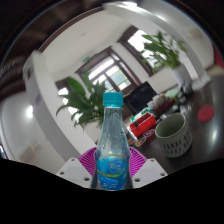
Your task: Pour water
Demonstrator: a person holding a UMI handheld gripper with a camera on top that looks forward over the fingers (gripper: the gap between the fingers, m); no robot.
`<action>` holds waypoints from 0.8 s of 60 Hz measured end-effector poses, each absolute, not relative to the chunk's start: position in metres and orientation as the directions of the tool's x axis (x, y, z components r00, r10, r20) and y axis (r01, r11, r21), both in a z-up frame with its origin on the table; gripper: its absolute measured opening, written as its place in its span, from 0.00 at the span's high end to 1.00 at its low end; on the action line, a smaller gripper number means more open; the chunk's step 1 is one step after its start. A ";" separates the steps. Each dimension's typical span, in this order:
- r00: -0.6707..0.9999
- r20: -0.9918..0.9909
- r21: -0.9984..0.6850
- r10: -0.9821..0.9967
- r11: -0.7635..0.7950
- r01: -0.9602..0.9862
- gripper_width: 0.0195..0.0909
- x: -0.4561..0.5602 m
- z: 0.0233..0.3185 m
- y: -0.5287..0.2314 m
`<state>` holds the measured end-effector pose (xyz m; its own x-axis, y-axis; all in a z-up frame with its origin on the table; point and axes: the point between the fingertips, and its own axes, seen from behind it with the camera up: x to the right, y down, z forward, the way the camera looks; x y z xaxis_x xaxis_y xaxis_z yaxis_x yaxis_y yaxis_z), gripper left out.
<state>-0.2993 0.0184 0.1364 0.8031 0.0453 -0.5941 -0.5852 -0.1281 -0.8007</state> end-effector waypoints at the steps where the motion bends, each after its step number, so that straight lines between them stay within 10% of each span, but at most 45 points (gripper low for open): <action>1: 0.772 -0.634 -0.770 0.042 -0.126 -0.625 0.72 -0.297 0.139 0.020; 22: -0.069 -0.997 0.068 0.045 -0.018 -0.998 0.72 -0.265 0.183 0.050; 48: -0.520 -0.851 0.523 0.072 0.033 -0.852 0.70 -0.248 0.169 0.071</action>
